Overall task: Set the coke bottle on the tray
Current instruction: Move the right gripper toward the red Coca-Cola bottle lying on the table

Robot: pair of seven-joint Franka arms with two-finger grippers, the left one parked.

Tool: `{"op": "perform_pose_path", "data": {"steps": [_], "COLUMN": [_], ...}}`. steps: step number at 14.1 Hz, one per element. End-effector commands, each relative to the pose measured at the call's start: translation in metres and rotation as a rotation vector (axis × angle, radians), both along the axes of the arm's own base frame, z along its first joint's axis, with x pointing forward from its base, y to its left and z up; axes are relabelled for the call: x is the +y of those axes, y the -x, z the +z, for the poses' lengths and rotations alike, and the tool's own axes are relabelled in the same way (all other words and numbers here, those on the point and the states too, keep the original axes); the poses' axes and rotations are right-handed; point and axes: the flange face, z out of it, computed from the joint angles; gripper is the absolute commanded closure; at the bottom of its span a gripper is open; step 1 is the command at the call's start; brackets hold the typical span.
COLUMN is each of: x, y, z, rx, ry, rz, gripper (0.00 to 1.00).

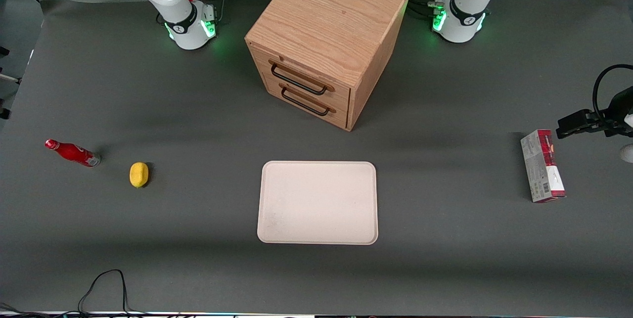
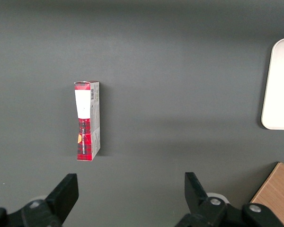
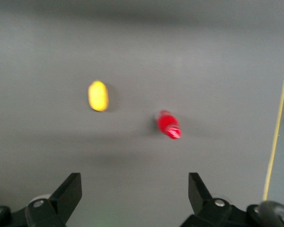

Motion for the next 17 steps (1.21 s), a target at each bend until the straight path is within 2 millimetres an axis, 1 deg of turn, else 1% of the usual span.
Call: {"op": "perform_pose_path", "data": {"steps": [1,3,4,6,7,9,10,11,13,15,17], "x": [-0.042,-0.067,-0.076,-0.08,-0.081,-0.081,-0.076,-0.075,-0.075,-0.067,-0.065], "y": [0.004,0.02,0.027,0.034,0.036,0.041,0.043,0.045,0.045,0.042,0.041], "z": [-0.001,-0.006,-0.01,-0.018,-0.028,-0.06,-0.081,-0.097,-0.121,-0.146,-0.162], "rx": [-0.031,-0.021,-0.013,-0.002,0.008,-0.001,-0.007,-0.016,-0.035,-0.051,-0.063], "ry": [-0.019,-0.024,-0.031,-0.044,-0.053,-0.063,-0.084,-0.098,-0.083,-0.067,-0.072], "rz": [0.042,0.046,0.037,0.033,0.025,0.015,0.01,0.005,0.001,0.013,0.009], "gripper": [0.0,0.0,0.0,0.0,0.0,0.0,0.0,0.0,0.0,0.0,0.0]}}
